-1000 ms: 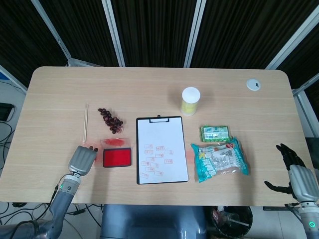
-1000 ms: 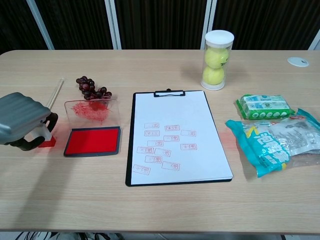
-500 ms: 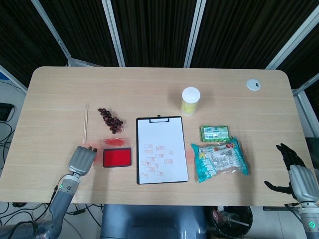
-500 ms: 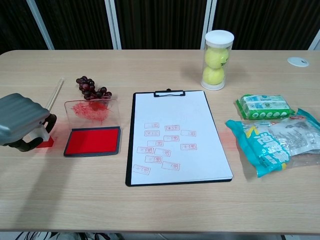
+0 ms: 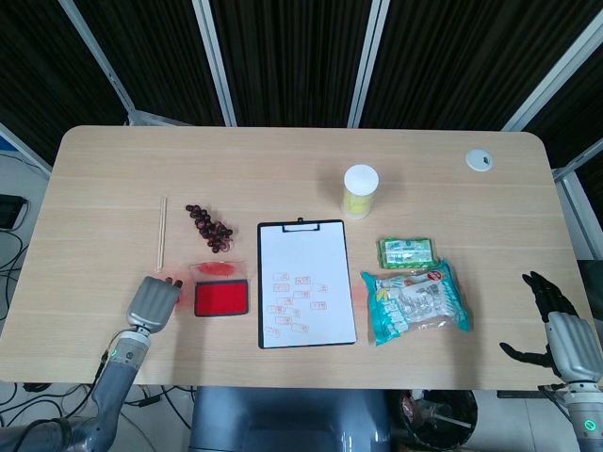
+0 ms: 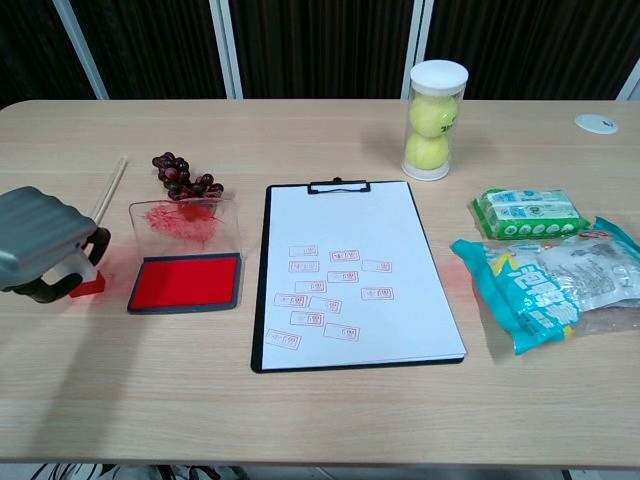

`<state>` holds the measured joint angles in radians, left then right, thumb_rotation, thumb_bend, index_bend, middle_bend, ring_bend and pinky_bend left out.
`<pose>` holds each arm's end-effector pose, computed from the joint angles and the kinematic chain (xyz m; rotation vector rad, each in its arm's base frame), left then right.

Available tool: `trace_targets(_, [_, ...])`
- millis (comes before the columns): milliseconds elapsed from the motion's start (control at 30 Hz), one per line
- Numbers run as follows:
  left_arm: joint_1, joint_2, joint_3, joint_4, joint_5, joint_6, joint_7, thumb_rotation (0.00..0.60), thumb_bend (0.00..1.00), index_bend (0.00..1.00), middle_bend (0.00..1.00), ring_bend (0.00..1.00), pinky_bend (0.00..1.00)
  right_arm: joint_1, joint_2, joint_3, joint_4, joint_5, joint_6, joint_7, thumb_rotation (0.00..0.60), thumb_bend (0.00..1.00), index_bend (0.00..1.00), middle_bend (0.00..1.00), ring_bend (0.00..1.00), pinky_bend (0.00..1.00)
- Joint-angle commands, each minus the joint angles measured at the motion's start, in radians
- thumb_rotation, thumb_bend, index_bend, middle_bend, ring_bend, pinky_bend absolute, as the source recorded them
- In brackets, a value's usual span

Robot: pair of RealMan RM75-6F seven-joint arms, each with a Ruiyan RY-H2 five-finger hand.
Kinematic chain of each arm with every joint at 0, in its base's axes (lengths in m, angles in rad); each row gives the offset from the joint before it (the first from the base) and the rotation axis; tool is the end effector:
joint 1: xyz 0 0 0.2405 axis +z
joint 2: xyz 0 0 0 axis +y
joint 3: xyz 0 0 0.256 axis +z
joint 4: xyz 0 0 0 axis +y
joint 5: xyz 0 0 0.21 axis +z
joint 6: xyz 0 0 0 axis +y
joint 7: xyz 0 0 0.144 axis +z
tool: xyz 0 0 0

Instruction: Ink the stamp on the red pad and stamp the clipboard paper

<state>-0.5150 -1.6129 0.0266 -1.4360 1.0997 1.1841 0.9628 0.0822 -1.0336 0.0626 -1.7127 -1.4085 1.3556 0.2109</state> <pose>-0.2410 0.2652 -0.0309 -1.8926 -0.4809 -0.3421 -0.3152 -0.1802 0.1659 1.2696 -1.2021 0.9617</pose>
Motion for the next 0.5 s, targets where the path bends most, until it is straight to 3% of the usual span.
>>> trace_targets(33, [0.0,0.001,-0.002,-0.001,-0.001,-0.001,0.001,0.6,0.43,0.41,0.55,0.99,1.0,0.0,0.0,0.0,0.0,0.0,0.0,0.0,0.6,0.17,0.0,0.0,0.0,0.13])
trace_targets(500, [0.001,0.008,-0.005,-0.007,-0.004,-0.007,0.011,0.6,0.39,0.39,0.53,0.98,1.0,0.0,0.0,0.001,-0.001,0.002,0.0,0.0,0.6,0.17,0.0,0.0,0.0,0.13])
